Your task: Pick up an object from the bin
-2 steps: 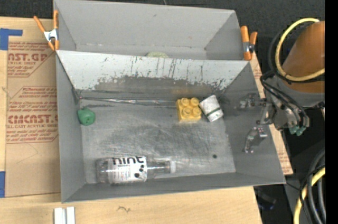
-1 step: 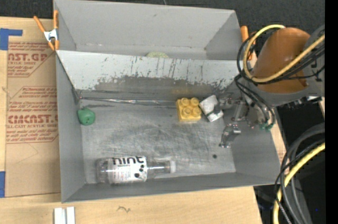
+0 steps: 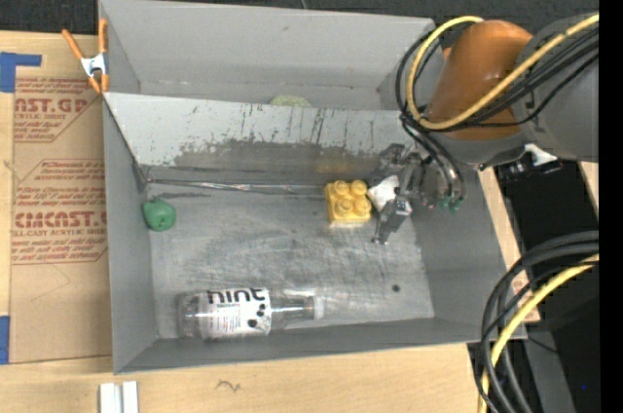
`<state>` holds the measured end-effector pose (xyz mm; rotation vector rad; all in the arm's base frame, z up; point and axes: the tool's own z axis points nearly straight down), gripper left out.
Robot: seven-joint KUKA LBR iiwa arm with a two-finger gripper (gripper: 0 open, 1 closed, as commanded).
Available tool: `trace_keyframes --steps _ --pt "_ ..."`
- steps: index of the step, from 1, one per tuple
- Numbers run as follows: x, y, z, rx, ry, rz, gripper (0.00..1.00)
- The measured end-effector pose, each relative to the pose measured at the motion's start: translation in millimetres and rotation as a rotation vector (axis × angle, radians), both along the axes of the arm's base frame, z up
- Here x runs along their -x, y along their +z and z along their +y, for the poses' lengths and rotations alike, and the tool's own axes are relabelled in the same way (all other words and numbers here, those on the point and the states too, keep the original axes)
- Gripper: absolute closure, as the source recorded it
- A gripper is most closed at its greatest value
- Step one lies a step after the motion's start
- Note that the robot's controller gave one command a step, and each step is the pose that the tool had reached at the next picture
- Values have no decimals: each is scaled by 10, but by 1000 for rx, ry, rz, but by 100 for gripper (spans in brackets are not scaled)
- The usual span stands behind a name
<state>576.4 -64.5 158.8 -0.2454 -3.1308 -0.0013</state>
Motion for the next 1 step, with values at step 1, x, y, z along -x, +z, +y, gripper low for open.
trace_keyframes --steps 1 --pt "-3 -292 -48 1 -220 -3 0"
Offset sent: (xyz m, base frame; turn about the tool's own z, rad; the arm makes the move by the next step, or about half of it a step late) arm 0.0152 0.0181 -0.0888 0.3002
